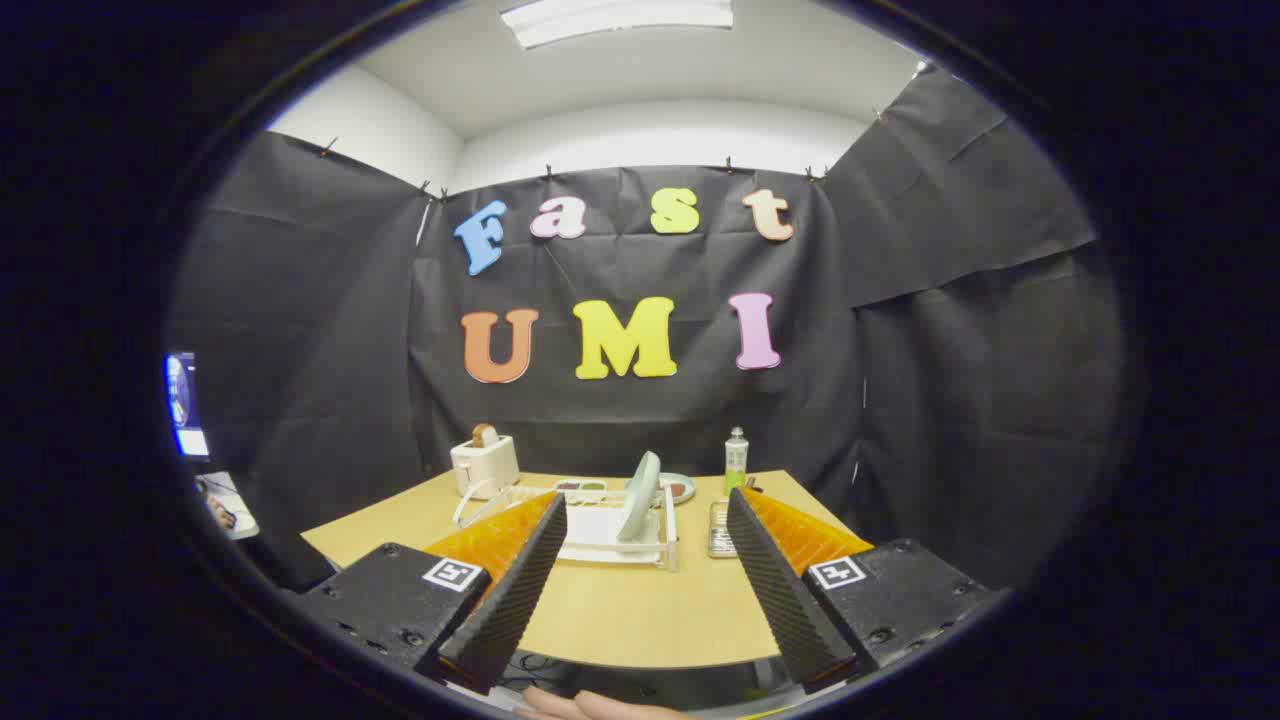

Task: Take the plate from the dish rack, then take the spoon from the basket and place it into the plate.

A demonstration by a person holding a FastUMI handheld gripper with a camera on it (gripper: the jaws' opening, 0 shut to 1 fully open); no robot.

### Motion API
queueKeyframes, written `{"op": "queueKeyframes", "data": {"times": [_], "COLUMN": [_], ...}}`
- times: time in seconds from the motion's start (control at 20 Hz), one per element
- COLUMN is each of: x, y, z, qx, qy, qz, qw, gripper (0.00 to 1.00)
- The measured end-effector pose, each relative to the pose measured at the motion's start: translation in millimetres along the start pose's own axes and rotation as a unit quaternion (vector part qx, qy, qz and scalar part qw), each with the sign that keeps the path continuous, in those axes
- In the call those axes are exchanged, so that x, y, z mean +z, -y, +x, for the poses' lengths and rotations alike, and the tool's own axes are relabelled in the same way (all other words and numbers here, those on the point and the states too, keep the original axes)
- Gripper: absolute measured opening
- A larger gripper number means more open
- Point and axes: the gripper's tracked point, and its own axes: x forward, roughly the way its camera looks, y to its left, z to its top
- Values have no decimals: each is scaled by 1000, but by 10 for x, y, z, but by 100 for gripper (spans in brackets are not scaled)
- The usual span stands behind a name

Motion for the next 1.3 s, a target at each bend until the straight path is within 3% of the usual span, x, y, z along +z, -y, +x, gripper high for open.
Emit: {"op": "queueKeyframes", "data": {"times": [0.2,0.85,1.1,1.3], "x": [-46,-142,-151,-157], "y": [24,214,168,169], "z": [43,229,667,1348], "qx": [8,-22,-10,-18], "qy": [-9,-17,-36,-89], "qz": [16,14,2,-12], "qw": [1000,1000,999,996], "gripper": [100,100,100,100]}}
